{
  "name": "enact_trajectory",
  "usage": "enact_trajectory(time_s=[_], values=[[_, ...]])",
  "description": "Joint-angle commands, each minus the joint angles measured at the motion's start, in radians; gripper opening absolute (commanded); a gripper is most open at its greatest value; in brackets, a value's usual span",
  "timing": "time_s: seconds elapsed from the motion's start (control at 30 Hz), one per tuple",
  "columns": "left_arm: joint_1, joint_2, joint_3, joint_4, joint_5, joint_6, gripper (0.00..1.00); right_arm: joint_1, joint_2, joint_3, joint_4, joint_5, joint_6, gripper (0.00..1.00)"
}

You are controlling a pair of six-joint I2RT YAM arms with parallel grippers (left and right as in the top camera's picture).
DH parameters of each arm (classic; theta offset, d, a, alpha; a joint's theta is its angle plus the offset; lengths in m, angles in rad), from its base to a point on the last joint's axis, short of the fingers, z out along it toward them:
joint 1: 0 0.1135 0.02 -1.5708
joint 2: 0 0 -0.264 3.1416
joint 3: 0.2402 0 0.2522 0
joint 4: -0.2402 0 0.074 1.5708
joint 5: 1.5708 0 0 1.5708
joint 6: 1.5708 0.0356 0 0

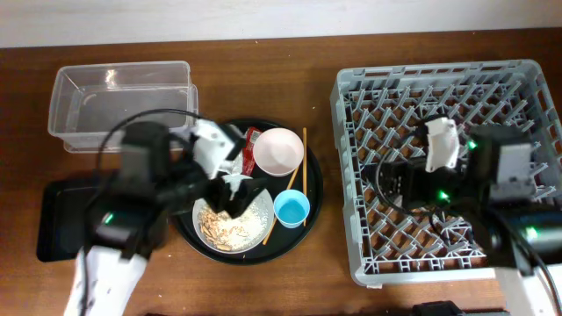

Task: Sort waste into correct bins and load items into the dishwasher rack
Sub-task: 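Reach the left gripper to the blue cup and grasp it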

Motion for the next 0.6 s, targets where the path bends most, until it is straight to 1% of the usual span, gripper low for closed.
enact_trajectory(time_s=[0.0, 0.03, 0.1, 0.17, 0.2, 0.3, 0.33, 0.4, 0.5, 0.53, 0.57], values=[[-0.073, 0.137, 0.012, -0.028, -0.019, -0.053, 0.99, -0.005, 0.073, 0.021, -0.024, -0.023, 0.007, 0.98], [-0.09, 0.174, 0.012, -0.031, 0.018, -0.063, 0.99, -0.005, 0.095, 0.021, -0.034, -0.022, 0.007, 0.98], [-0.106, 0.231, 0.012, -0.018, 0.025, -0.068, 0.99, -0.005, 0.129, 0.021, -0.048, -0.022, 0.007, 0.98], [-0.116, 0.29, 0.012, -0.001, 0.006, -0.102, 0.99, -0.005, 0.163, 0.021, -0.06, -0.022, 0.007, 0.98], [-0.124, 0.319, 0.012, -0.002, -0.034, -0.135, 0.99, -0.005, 0.174, 0.021, -0.062, -0.022, 0.007, 0.98], [-0.168, 0.384, 0.012, -0.025, -0.287, -0.273, 0.89, -0.005, 0.197, 0.021, -0.06, -0.022, 0.007, 0.98], [-0.188, 0.406, 0.012, -0.027, -0.349, -0.3, 0.83, -0.005, 0.2, 0.021, -0.057, -0.022, 0.007, 0.98], [-0.224, 0.441, 0.012, -0.019, -0.389, -0.307, 0.8, -0.005, 0.202, 0.021, -0.05, -0.023, 0.007, 0.98], [-0.269, 0.484, 0.012, -0.02, -0.446, -0.33, 0.67, -0.005, 0.202, 0.021, -0.047, -0.022, 0.007, 0.98], [-0.286, 0.502, 0.012, -0.021, -0.472, -0.344, 0.59, -0.005, 0.202, 0.021, -0.048, -0.022, 0.007, 0.98], [-0.303, 0.519, 0.012, -0.02, -0.484, -0.343, 0.56, -0.005, 0.202, 0.021, -0.048, -0.023, 0.007, 0.98]])
